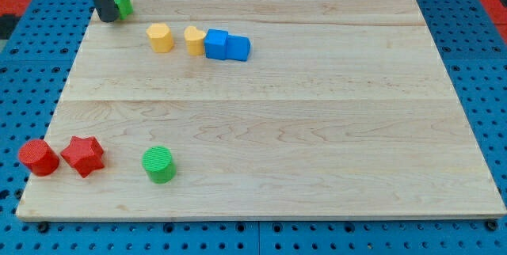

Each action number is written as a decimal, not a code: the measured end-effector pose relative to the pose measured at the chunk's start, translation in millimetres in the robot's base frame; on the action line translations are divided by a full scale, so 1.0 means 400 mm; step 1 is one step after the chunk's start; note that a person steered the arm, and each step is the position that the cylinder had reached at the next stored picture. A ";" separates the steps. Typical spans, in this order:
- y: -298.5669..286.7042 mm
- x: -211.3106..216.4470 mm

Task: Move your arm to the bottom of the blue cube

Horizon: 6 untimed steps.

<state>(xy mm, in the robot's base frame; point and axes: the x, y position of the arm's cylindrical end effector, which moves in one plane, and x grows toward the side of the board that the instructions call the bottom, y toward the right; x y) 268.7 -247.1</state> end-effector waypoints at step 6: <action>0.395 0.405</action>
